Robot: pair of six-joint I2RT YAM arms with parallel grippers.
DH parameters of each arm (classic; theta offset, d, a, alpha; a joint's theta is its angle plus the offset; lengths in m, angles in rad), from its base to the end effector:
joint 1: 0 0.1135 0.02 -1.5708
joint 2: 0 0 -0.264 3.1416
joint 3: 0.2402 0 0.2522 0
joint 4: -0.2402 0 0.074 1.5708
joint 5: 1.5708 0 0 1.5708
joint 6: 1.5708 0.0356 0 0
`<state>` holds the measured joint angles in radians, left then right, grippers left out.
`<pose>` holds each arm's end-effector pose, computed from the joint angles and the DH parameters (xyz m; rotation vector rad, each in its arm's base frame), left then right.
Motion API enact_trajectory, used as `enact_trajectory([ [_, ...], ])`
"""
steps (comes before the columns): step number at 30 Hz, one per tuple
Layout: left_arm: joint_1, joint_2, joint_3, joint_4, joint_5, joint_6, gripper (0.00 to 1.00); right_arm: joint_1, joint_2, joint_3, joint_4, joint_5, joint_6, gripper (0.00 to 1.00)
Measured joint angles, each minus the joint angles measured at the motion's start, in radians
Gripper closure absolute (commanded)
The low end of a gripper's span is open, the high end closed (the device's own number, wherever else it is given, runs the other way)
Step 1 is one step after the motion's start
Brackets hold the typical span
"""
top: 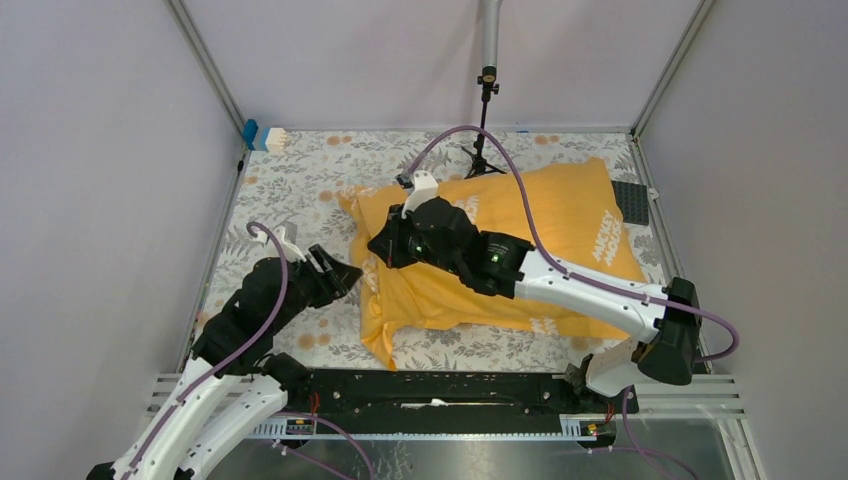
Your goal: Put the pillow into the pillowcase
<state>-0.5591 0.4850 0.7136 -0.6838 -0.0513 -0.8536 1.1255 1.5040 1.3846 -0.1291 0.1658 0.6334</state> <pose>0.0941 -0.0567 0.3024 -0.3461 2.1011 -0.8206 0.1597 0.3210 0.3805 -0.3533 1.9251 1.0671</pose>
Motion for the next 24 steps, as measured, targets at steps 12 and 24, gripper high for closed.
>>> enact_trajectory([
  [12,0.000,0.189,-0.051,0.126,-0.068,-0.032,0.49,0.000,-0.060,-0.041,-0.001,0.005,0.000,1.00],
  [24,-0.005,0.458,-0.100,0.513,0.162,-0.036,0.30,0.000,-0.029,-0.011,-0.009,-0.003,0.000,1.00],
])
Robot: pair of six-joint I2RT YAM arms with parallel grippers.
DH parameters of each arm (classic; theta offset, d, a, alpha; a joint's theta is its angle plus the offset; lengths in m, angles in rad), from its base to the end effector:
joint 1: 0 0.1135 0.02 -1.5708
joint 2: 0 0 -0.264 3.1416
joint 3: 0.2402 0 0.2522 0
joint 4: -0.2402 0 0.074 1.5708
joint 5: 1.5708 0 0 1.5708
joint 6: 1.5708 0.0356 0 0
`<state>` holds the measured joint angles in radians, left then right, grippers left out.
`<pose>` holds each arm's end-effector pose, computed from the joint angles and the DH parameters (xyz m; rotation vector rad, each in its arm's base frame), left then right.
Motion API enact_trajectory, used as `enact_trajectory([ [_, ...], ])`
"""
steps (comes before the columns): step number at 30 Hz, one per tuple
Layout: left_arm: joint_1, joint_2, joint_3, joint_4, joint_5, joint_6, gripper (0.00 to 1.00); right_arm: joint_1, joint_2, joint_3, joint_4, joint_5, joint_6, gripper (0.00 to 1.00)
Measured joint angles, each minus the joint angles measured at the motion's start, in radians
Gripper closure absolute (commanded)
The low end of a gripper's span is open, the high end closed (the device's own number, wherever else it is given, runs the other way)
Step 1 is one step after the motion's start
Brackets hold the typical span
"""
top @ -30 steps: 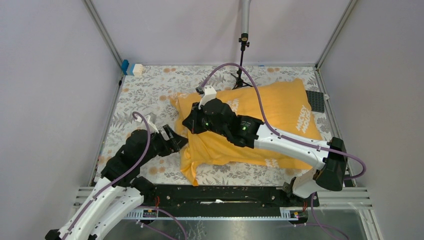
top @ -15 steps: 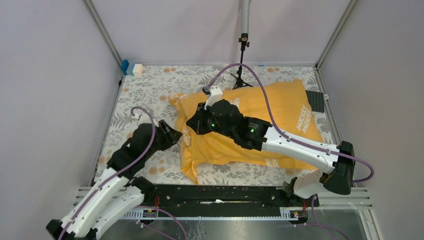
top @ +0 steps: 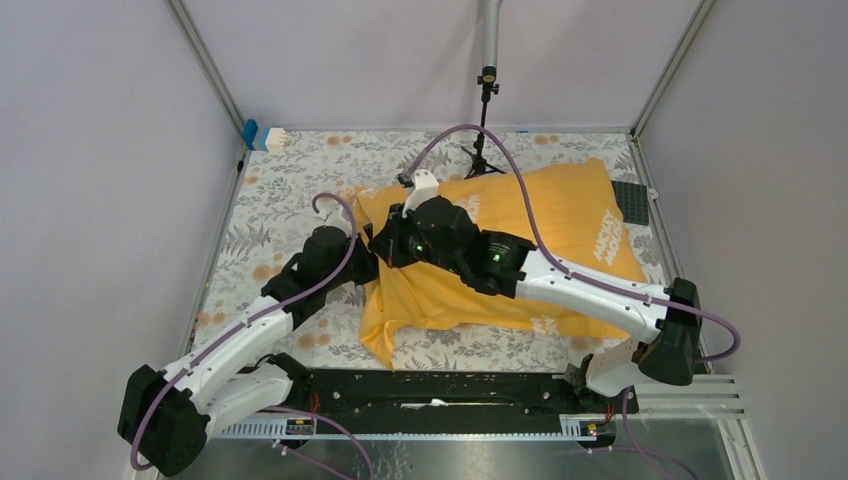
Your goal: Put the pillow into the pillowcase
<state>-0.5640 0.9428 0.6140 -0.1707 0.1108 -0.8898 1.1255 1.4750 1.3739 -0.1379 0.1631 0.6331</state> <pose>0.1772 -0.1167 0.2524 -0.2886 2.2074 -0.9698 0.1562 0.3139 0.3854 -0.3529 1.9167 1.0756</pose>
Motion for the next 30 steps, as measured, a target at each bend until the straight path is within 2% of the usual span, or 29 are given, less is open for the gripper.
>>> enact_trajectory([
  [4,0.000,-0.031,-0.035,-0.002,0.002,-0.003,0.24,0.000,0.050,0.037,-0.013,0.000,-0.007,1.00],
  [10,0.001,-0.204,-0.034,-0.159,-0.034,0.010,0.18,-0.002,0.093,0.092,-0.030,-0.035,-0.008,1.00],
  [18,0.001,-0.311,-0.011,-0.339,-0.058,0.027,0.08,0.002,0.097,0.101,-0.009,-0.108,-0.002,1.00],
  [24,0.002,-0.373,-0.011,-0.359,-0.059,0.023,0.04,-0.003,0.092,0.090,0.013,-0.103,0.001,1.00],
  [30,-0.002,-0.425,-0.014,-0.338,-0.077,-0.001,0.05,-0.003,0.050,-0.010,0.078,-0.103,0.001,1.00],
])
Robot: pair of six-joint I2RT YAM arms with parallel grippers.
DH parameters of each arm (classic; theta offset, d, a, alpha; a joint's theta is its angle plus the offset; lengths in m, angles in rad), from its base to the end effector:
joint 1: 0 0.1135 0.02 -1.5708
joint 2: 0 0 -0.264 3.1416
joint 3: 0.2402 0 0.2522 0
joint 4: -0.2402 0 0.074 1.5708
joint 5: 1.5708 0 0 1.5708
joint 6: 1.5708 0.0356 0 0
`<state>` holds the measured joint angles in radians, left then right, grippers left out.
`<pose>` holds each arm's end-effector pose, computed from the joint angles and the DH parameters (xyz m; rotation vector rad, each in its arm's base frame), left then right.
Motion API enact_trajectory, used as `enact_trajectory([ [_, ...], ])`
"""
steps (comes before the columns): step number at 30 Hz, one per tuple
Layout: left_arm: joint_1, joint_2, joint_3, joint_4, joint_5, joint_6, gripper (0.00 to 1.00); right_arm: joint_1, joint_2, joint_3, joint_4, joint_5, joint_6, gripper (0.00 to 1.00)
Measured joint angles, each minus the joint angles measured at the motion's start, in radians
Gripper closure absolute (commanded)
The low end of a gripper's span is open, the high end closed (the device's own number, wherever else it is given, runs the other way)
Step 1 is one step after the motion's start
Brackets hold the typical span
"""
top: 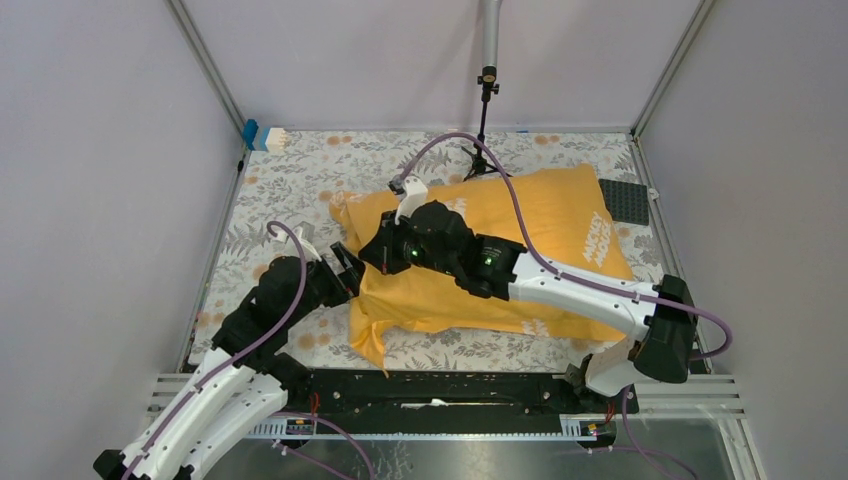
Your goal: Put the pillow into the pillowcase
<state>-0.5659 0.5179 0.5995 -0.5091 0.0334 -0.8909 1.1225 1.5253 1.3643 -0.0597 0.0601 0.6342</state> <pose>0.1088 -0.0705 0.2785 -0.3224 2.1085 -0.9399 0.1607 0.3292 0.3732 -0.4277 1.9120 1.1692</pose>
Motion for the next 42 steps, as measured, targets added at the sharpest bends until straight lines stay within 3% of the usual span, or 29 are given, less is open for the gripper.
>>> enact_trajectory([
  [6,-0.002,0.015,0.002,-0.026,-0.071,-0.009,0.07,-0.003,-0.069,-0.105,0.066,0.001,0.000,1.00],
  [14,-0.002,0.048,0.089,-0.079,-0.148,0.008,0.08,-0.005,-0.099,-0.109,0.096,0.000,-0.003,1.00],
  [20,-0.003,0.095,0.293,-0.230,-0.351,0.018,0.12,-0.005,-0.095,-0.102,0.093,-0.001,-0.005,1.00],
  [27,-0.003,0.117,0.394,-0.349,-0.524,0.023,0.13,-0.006,0.040,0.008,0.088,-0.021,0.006,0.99],
  [31,0.009,0.252,0.474,-0.319,-0.547,0.051,0.12,-0.011,0.192,0.126,0.051,-0.049,0.019,0.60],
  [34,0.119,0.378,0.520,-0.238,-0.477,0.085,0.14,-0.016,0.263,0.167,0.001,-0.060,0.026,0.36],
  [38,0.281,0.526,0.523,-0.129,-0.296,0.114,0.20,-0.016,0.236,0.135,-0.027,-0.069,0.016,0.23],
  [40,0.306,0.594,0.496,-0.070,-0.210,0.127,0.22,-0.013,0.194,0.112,-0.039,-0.070,0.008,0.20],
  [42,0.306,0.640,0.449,-0.020,-0.125,0.133,0.32,-0.008,0.130,0.082,-0.063,-0.057,0.000,0.16],
])
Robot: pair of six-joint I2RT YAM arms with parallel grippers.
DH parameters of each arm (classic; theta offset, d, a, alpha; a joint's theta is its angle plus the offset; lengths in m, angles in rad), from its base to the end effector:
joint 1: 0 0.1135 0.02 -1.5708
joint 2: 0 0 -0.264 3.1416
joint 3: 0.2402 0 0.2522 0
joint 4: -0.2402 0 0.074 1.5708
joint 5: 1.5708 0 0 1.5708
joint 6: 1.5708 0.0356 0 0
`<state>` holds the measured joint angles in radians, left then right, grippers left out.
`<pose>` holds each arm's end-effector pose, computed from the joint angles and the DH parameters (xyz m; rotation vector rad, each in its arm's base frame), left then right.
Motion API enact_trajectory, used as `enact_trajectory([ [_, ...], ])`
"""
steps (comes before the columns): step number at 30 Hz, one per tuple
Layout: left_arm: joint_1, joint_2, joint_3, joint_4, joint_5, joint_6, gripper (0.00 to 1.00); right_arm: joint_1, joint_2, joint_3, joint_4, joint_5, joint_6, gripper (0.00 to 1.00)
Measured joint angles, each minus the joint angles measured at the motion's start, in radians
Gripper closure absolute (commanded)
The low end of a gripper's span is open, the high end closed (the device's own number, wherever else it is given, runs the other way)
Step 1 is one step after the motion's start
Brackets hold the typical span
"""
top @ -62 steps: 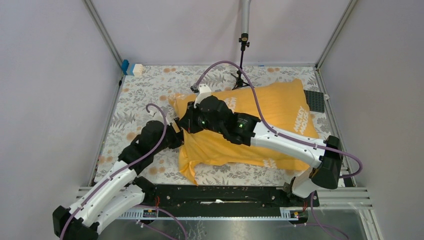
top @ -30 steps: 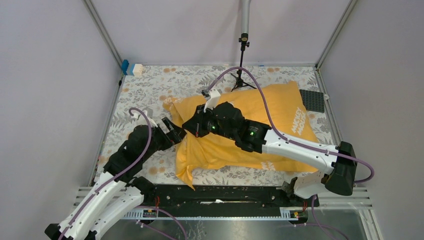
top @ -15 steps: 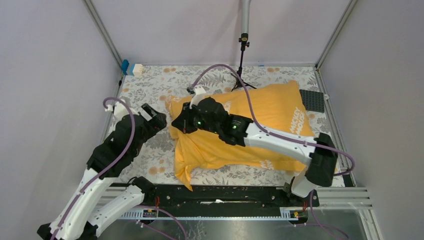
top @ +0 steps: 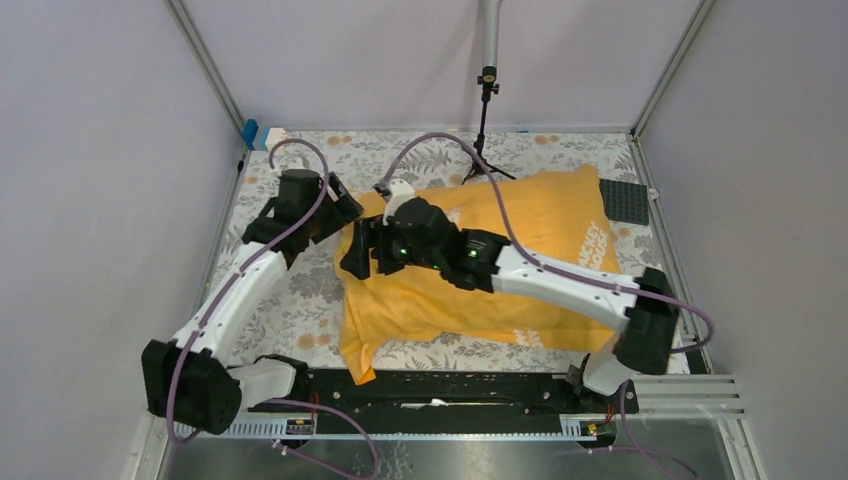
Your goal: Put the pillow into the pillowcase
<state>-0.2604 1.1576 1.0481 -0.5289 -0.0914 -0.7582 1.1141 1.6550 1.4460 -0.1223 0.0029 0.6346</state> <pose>0.2443 -0.0617 0.3229 -0.6031 2.1631 -0.4612 0.1756 0.3571 0.3488 -0.4930 2.0259 1.1393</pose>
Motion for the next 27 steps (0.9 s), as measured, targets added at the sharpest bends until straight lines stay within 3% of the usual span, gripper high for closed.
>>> enact_trajectory([
  [1,-0.001,0.016,-0.021,0.014,0.026,-0.001,0.42,0.003,-0.035,-0.018,-0.008,0.012,-0.002,0.12],
  [2,-0.003,0.036,-0.048,0.038,0.056,0.000,0.52,0.006,-0.071,-0.034,-0.017,0.024,-0.004,0.02],
  [5,-0.006,0.110,-0.100,0.108,0.112,-0.001,0.79,0.017,-0.191,-0.101,-0.046,0.095,-0.013,0.00],
  [8,-0.004,0.220,-0.092,0.202,0.139,0.013,0.98,0.014,-0.282,-0.146,-0.114,0.201,-0.033,0.00],
  [11,0.001,0.350,0.005,0.224,0.148,0.035,1.00,-0.033,-0.342,-0.192,-0.171,0.278,-0.050,0.00],
  [16,0.006,0.520,0.245,0.243,0.148,0.085,1.00,-0.216,-0.421,-0.338,-0.228,0.356,-0.080,0.00],
  [20,0.006,0.528,0.280,0.230,0.147,0.119,1.00,-0.324,-0.417,-0.489,-0.225,0.362,-0.082,0.00],
  [27,0.039,0.528,0.280,0.169,0.179,0.137,1.00,-0.343,-0.431,-0.732,-0.026,0.305,-0.017,0.00],
])
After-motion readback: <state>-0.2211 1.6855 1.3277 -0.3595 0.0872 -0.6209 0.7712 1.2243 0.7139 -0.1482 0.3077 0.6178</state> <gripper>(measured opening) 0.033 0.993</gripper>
